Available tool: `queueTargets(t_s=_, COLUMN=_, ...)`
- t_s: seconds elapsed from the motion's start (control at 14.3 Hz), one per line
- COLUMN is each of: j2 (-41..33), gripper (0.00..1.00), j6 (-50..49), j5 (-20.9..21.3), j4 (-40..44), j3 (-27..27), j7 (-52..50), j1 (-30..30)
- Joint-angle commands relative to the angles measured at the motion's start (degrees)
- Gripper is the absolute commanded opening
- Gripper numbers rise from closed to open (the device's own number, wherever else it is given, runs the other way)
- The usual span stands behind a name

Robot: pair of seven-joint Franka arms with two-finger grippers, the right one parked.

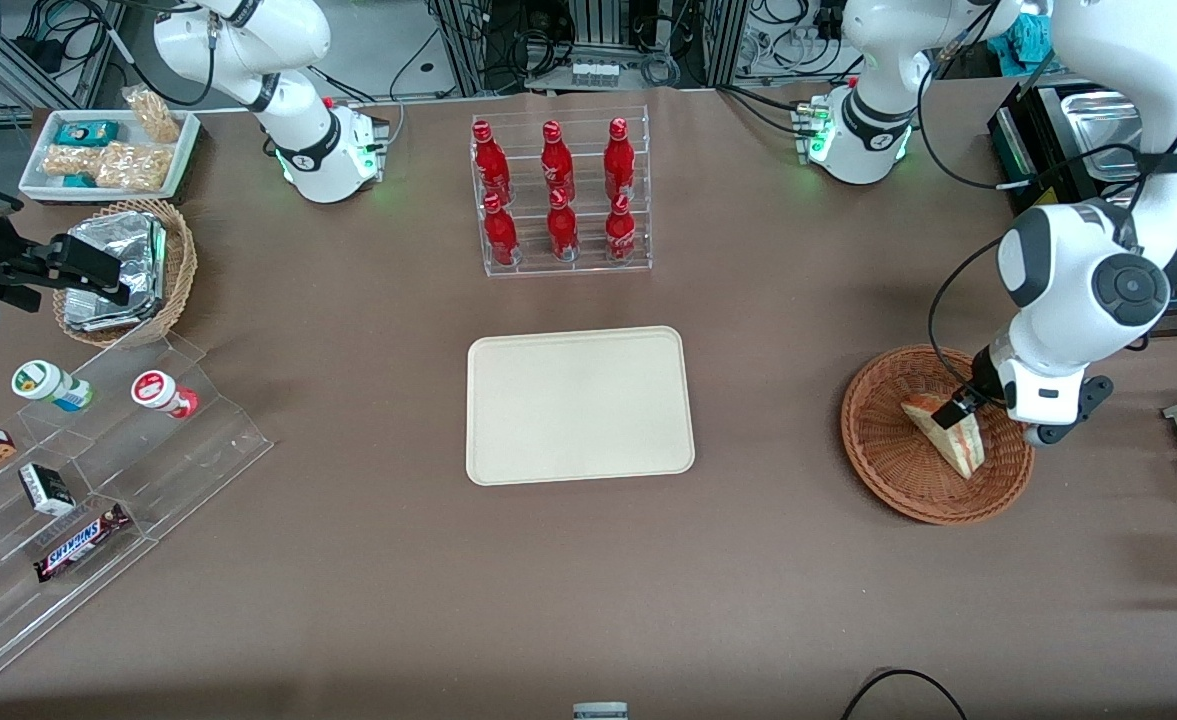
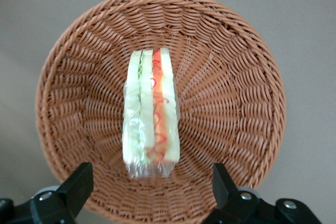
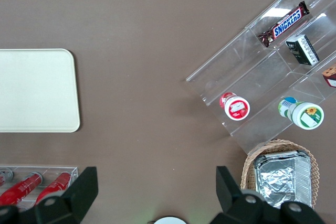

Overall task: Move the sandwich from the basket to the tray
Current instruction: 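Lower the left gripper and grasp the wrapped sandwich, lifting it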

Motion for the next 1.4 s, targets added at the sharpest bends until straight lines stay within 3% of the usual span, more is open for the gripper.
queueTargets(t_s=0.0, j2=4.40, gripper=1.00, j6=4.41, j5=0.63, j4=0.99, j3=-0.30, j7=-1.79, j1=1.08)
queueTargets(t_s=0.07, j2=5.73, gripper=1.00, j6=5.73, j5=0.63, j4=1.08, j3=-0.30, j7=-1.70, j1=1.26)
queueTargets(t_s=0.14, j2=6.87, gripper=0.92, j6=6.79, j5=0.63, j4=1.17, j3=-0.30, j7=-1.53, j1=1.35)
queueTargets(t_s=0.21, j2=7.05, gripper=0.50, j6=6.80, j5=0.81, j4=1.17, j3=-0.30, j7=-1.09, j1=1.35)
queueTargets(t_s=0.28, j2=6.80, gripper=0.17, j6=6.54, j5=0.98, j4=0.91, j3=-0.30, j7=-0.57, j1=1.44)
queueTargets(t_s=0.35, j2=6.53, gripper=0.08, j6=6.01, j5=1.07, j4=0.73, j3=0.05, j7=0.66, j1=1.44)
queueTargets(t_s=0.7, j2=1.71, gripper=0.03, j6=-7.75, j5=2.47, j4=3.61, j3=-0.12, j7=3.04, j1=0.56)
queueTargets(t_s=0.98, j2=1.60, gripper=0.02, j6=-23.85, j5=4.15, j4=14.41, j3=-1.44, j7=3.30, j1=-6.10)
queueTargets(t_s=1.19, j2=3.53, gripper=0.04, j6=-24.67, j5=3.10, j4=16.20, j3=-2.05, j7=13.98, j1=-12.43)
queueTargets(t_s=1.33, j2=5.29, gripper=0.01, j6=-24.23, j5=1.96, j4=17.59, j3=-2.41, j7=15.52, j1=-17.08)
